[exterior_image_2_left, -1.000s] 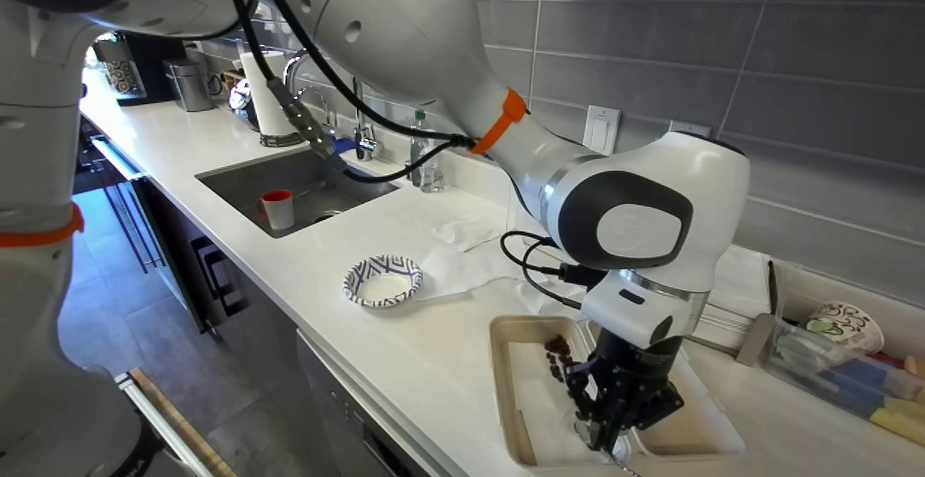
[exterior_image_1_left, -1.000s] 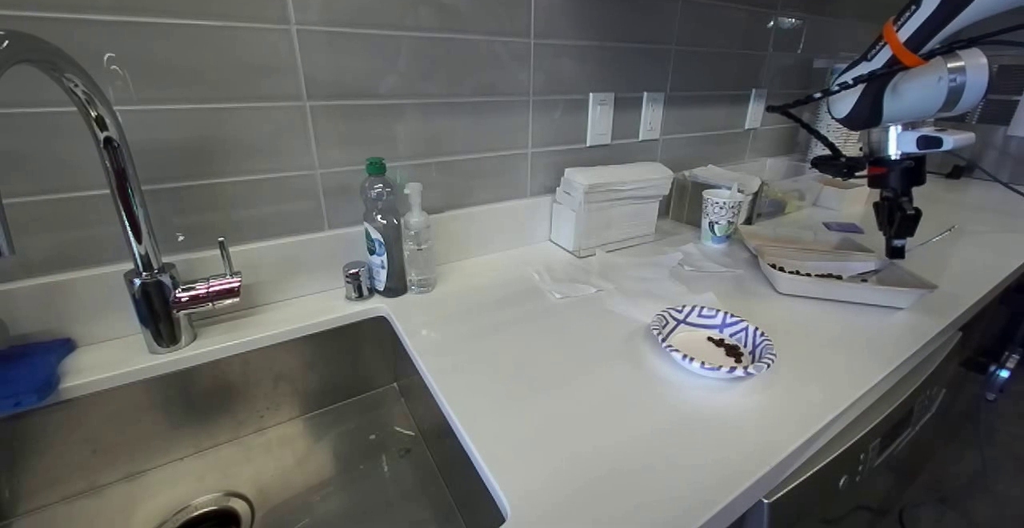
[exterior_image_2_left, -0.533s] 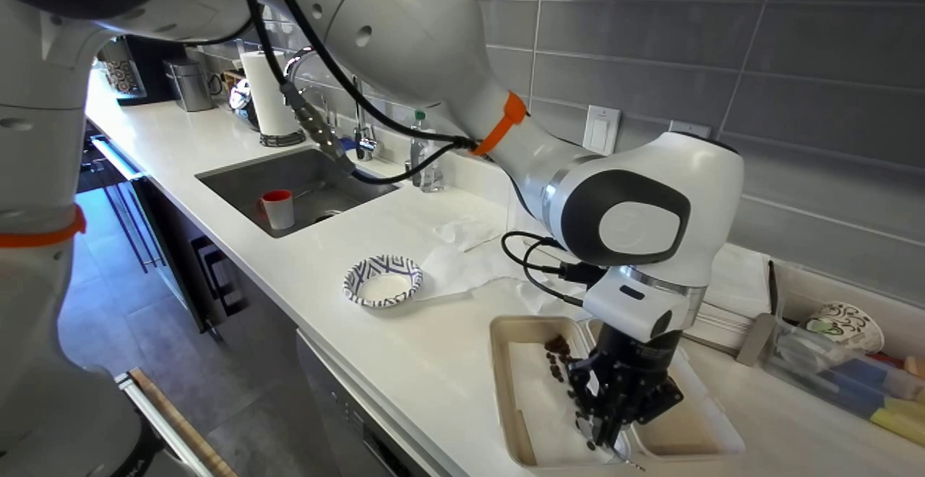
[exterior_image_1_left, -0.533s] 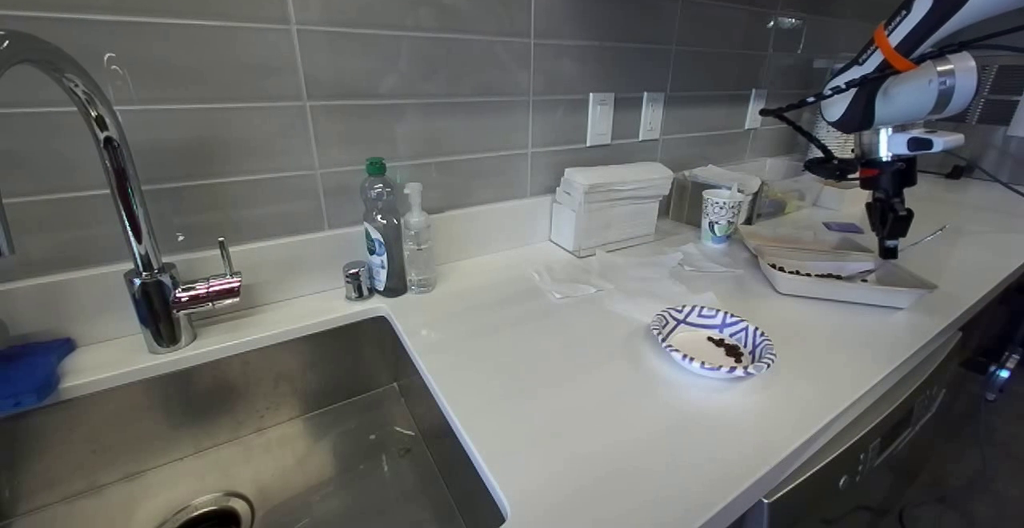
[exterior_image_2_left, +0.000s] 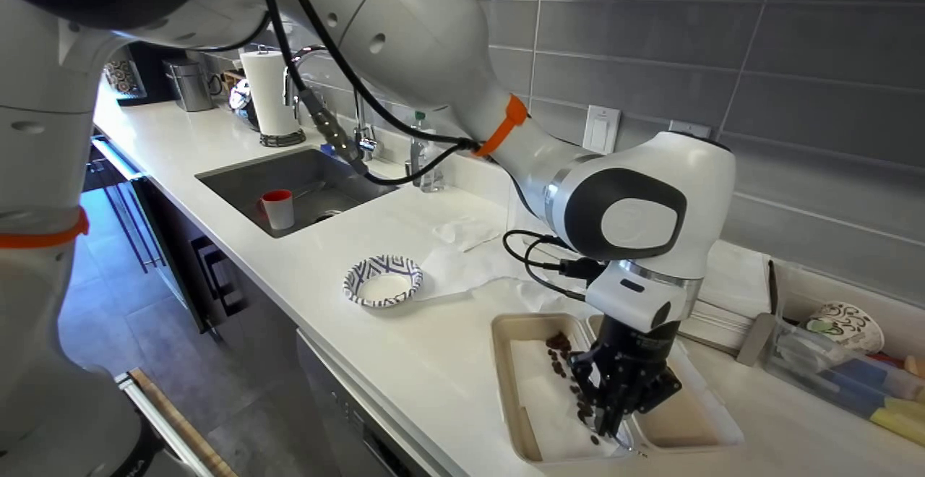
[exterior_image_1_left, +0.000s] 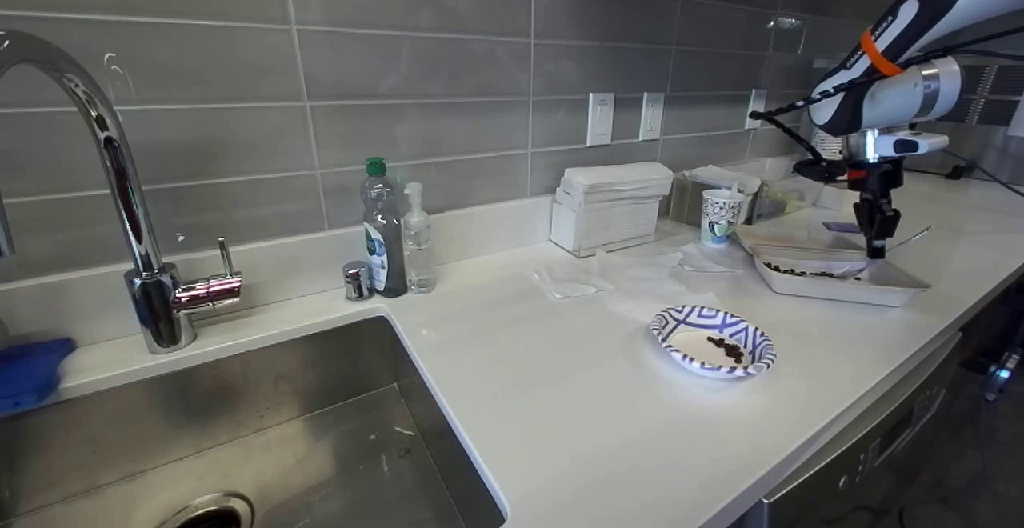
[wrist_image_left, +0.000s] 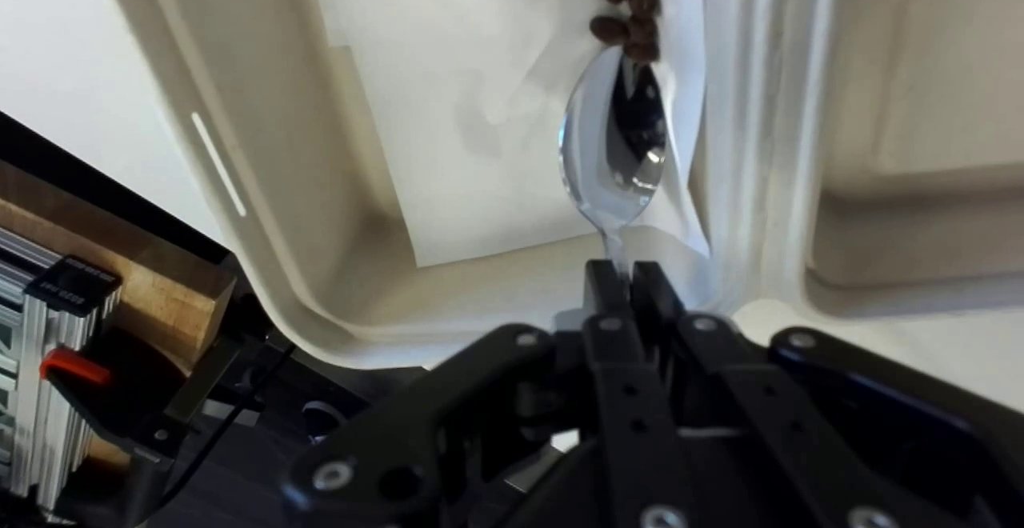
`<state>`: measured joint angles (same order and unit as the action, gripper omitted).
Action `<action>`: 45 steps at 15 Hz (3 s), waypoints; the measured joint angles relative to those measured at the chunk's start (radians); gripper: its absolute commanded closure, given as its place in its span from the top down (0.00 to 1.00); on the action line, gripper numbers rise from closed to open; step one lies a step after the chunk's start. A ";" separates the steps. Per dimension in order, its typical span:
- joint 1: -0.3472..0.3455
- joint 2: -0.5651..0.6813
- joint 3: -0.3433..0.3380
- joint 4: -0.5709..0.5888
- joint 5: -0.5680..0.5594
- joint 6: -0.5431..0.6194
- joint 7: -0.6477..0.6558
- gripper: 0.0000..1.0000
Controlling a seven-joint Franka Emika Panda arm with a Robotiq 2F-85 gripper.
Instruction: Pick up the spoon from the counter and scoop some of the contents in the bowl and pour them in the cup
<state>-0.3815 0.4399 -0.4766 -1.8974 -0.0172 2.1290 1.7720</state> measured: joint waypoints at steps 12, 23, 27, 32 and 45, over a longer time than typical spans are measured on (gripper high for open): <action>0.002 0.001 0.042 0.012 0.008 0.001 -0.007 0.02; 0.003 0.001 0.076 0.018 0.040 0.008 -0.015 0.02; 0.003 0.001 0.083 0.019 0.051 0.018 -0.022 0.02; 0.005 0.002 0.100 0.018 0.071 0.046 -0.039 0.02; 0.021 0.008 0.128 0.006 0.157 0.155 -0.120 0.02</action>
<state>-0.3609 0.4476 -0.3484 -1.8912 0.1402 2.2842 1.6517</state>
